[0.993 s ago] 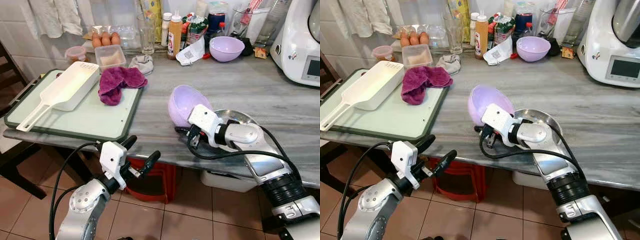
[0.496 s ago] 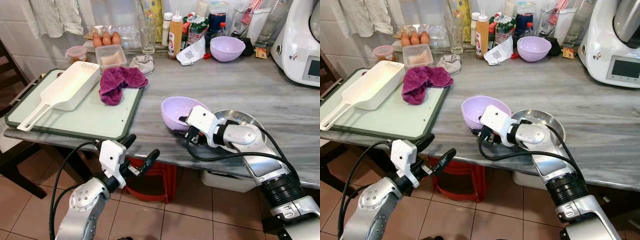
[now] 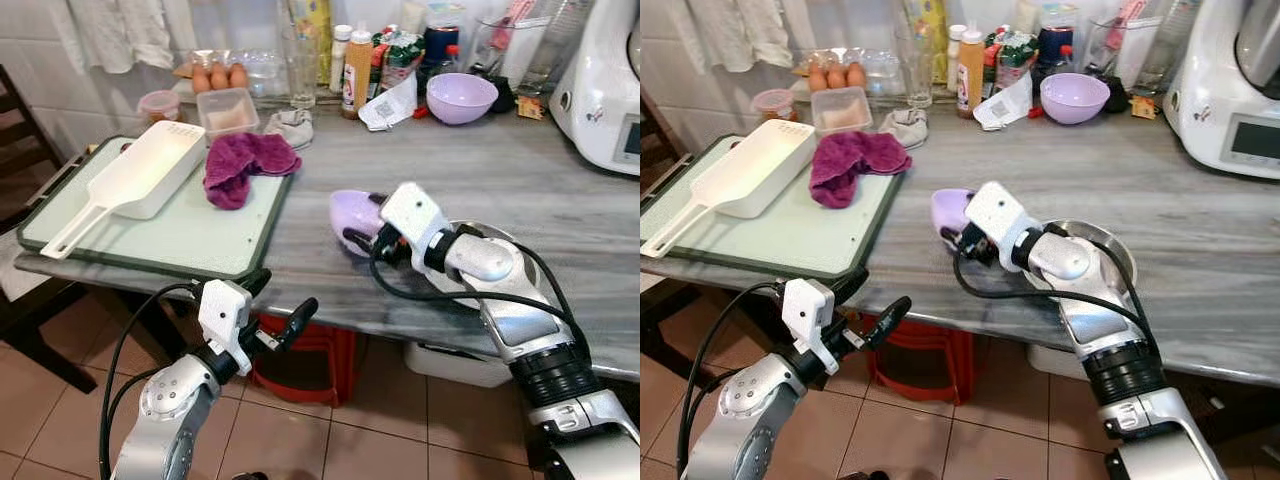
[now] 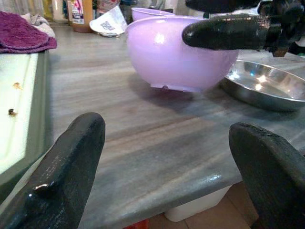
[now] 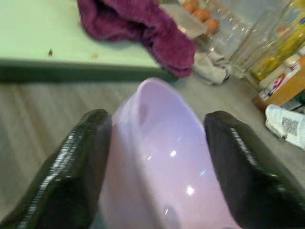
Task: Setting the table
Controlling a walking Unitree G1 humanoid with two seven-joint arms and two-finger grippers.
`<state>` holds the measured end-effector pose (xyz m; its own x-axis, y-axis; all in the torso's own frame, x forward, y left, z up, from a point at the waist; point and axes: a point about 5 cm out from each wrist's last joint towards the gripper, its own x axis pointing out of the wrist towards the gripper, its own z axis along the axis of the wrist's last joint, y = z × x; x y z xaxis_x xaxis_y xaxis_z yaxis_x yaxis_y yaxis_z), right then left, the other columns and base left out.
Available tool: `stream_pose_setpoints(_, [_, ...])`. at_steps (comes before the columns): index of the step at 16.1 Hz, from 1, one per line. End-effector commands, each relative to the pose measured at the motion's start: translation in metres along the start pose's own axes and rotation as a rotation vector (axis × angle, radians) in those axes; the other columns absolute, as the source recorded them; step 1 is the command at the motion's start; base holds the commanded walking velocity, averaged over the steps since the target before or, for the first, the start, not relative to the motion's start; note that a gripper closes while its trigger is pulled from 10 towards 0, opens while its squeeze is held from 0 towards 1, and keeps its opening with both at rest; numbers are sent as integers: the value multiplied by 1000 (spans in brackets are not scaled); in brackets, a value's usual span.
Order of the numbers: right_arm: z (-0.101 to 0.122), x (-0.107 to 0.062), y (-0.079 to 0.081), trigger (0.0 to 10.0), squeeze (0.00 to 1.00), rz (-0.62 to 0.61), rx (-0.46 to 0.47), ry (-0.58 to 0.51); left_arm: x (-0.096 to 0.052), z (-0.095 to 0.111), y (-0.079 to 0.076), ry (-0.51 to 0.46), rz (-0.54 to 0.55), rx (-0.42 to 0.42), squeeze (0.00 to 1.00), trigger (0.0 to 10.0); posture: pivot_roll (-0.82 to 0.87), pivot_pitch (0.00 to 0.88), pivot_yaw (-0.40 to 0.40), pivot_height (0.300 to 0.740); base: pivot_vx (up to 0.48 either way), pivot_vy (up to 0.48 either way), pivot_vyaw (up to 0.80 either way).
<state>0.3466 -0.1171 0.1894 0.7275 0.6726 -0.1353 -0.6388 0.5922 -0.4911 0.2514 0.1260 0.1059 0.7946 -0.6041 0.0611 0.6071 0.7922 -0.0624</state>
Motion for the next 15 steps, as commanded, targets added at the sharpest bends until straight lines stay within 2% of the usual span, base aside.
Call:
stream_pose_setpoints(1, [5, -2, -3, 10000, 1000, -31, 10, -24, 0, -1, 3, 5, 15, 0, 0, 10000, -229, 109, 19, 740, 0, 0, 0])
stream_pose_setpoints(4, [2, -2, 4, 10000, 1000, -33, 23, -26, 2, 0, 3, 4, 10, 2, 0, 10000, -236, 107, 24, 740, 0, 0, 0])
stream_pose_setpoints(6, [7, -1, 2, 10000, 1000, -63, 31, -58, 4, 1, 3, 4, 8, 5, 0, 10000, -237, 107, 24, 740, 0, 0, 0])
stream_pose_setpoints(9, [17, 0, -2, 10000, 1000, -124, 98, -126, 6, -2, 6, 12, 13, 7, 0, 10000, -235, 103, 23, 740, 0, 0, 0])
stream_pose_setpoints(12, [23, 3, 2, 10000, 1000, -175, 167, -153, 5, -4, 6, 16, 19, 7, 0, 10000, -233, 99, 19, 740, 0, 0, 0])
stream_pose_setpoints(15, [33, -10, -9, 10000, 1000, -331, 140, -168, 6, -1, 11, -9, 45, 18, 0, 10000, -229, 98, 10, 740, 0, 0, 0])
